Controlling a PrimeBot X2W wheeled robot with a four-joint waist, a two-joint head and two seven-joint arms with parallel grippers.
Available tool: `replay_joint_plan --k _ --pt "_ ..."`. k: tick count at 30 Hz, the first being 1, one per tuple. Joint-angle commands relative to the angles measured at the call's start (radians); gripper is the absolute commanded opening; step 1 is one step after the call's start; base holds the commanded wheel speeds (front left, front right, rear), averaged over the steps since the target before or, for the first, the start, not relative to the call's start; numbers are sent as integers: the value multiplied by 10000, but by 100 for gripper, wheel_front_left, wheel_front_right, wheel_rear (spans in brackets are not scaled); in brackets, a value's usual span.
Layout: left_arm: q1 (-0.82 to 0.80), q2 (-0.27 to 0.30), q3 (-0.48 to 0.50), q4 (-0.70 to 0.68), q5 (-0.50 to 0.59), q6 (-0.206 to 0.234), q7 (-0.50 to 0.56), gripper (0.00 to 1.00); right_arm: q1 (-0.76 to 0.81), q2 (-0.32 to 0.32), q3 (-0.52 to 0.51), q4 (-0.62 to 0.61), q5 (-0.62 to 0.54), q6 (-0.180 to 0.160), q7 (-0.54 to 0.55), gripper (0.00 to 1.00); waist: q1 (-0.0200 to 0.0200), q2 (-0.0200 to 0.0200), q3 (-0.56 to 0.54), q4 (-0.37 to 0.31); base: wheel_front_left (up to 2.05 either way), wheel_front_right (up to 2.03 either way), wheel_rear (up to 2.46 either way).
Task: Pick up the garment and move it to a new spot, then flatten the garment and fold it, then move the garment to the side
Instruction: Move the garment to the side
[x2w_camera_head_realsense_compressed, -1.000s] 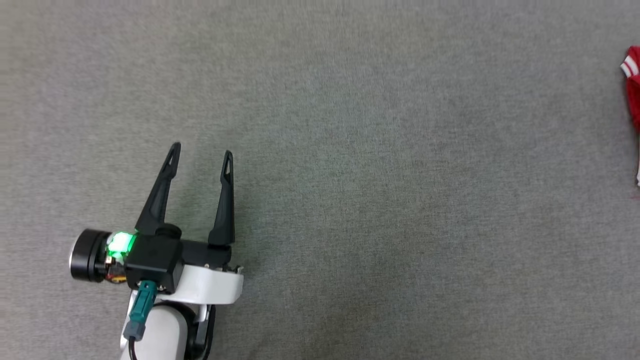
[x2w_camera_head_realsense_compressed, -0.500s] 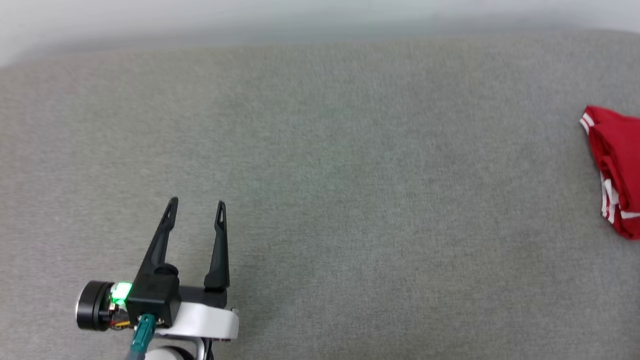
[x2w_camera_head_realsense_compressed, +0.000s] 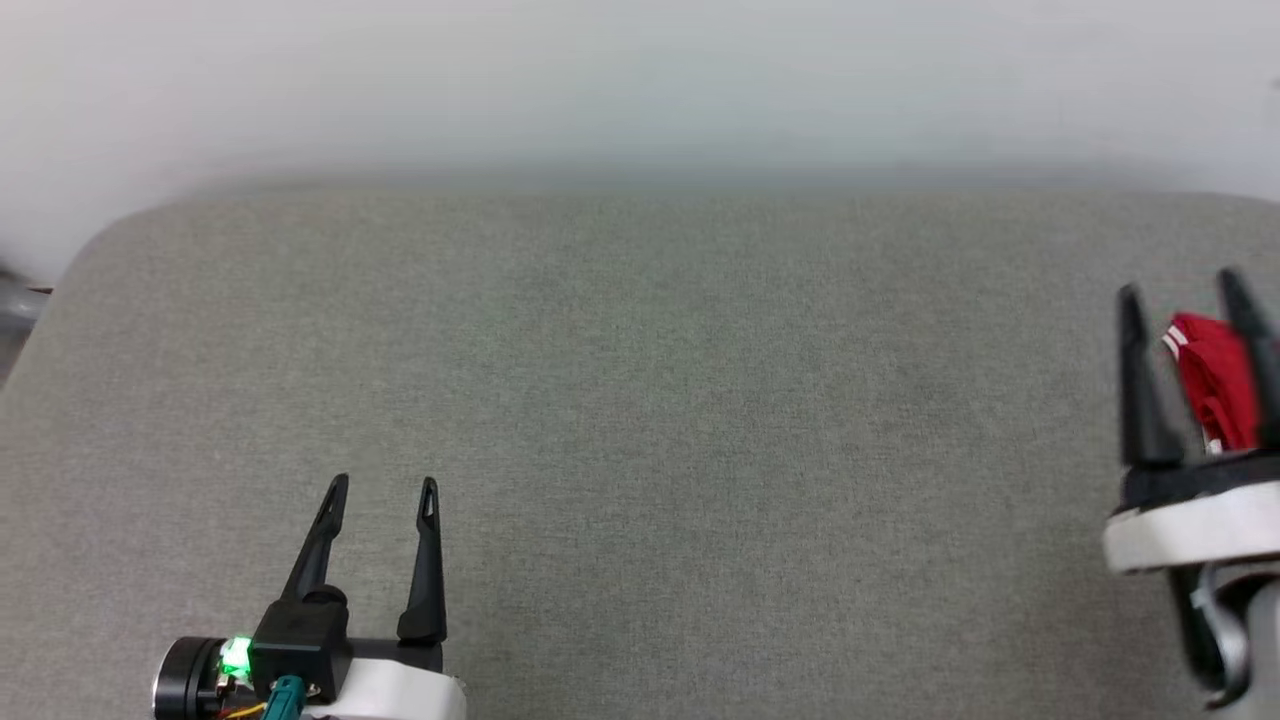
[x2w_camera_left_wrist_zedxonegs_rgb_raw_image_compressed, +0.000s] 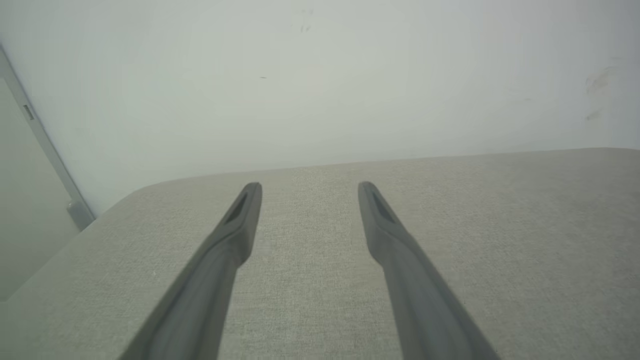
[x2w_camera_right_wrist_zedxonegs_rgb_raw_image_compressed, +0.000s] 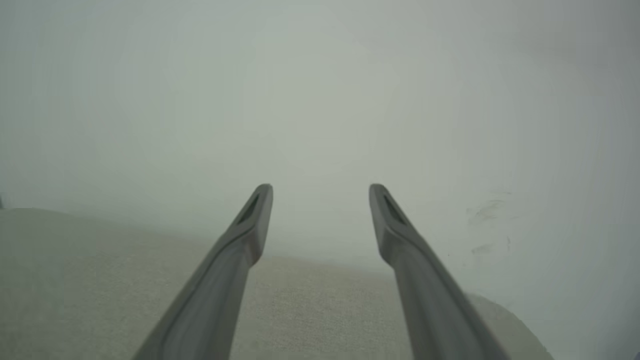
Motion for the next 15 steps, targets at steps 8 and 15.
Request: replay_joint_plan --k 8,15 --pt "372 -54 162 196 -25 -117 -21 100 1349 808 644 611 437 -16 -313 100 2 -1 -626 162 0 0 0" --pt "624 -115 264 344 -66 -218 -21 100 2255 1258 523 874 572 -14 -468 100 2 -1 -961 180 0 0 0"
